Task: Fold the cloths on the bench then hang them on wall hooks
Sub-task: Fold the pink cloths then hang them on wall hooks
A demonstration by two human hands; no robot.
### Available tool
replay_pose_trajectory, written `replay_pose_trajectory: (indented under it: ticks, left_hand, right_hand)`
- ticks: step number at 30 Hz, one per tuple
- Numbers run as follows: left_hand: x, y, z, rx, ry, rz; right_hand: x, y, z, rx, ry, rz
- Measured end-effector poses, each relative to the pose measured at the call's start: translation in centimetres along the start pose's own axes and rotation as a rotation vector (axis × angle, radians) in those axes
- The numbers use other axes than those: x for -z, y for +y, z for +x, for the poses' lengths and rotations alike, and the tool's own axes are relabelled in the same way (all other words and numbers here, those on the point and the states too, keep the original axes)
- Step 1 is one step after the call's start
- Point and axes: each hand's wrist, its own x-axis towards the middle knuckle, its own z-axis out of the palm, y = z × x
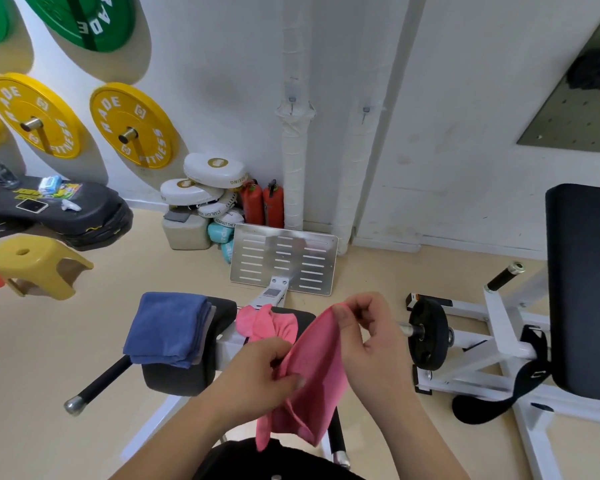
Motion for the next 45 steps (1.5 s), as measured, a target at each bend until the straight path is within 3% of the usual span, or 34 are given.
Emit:
replay_pose_trajectory:
  ticks: [6,13,18,27,45]
  left_hand:
    - [-0.3,-3.5,0.4,0.110,-0.003,0.092]
    - [0.0,-4.7,0.1,0.097,0.038,-0.002]
    - [-1.1,-5.4,-0.5,0.045,0.209,-0.057]
    - [-4.2,-6.0,-1.5,-0.232,0.345,0.162]
    - [-4.4,-7.2,-1.3,-0.340,0.198,0.403]
  right_hand:
    - [0.7,3.4,0.8,-0.092,0.191,-0.053]
    - [2.4,5.1,1.8,-0.182,0.361,-0.051]
    - [2.5,5.0,1.8,-0.233,0.358,-0.019]
    - [1.2,4.7,1.3,-0.238,0.313,-0.012]
    - [0.9,4.9,1.6,-0.305,0.358,-0.020]
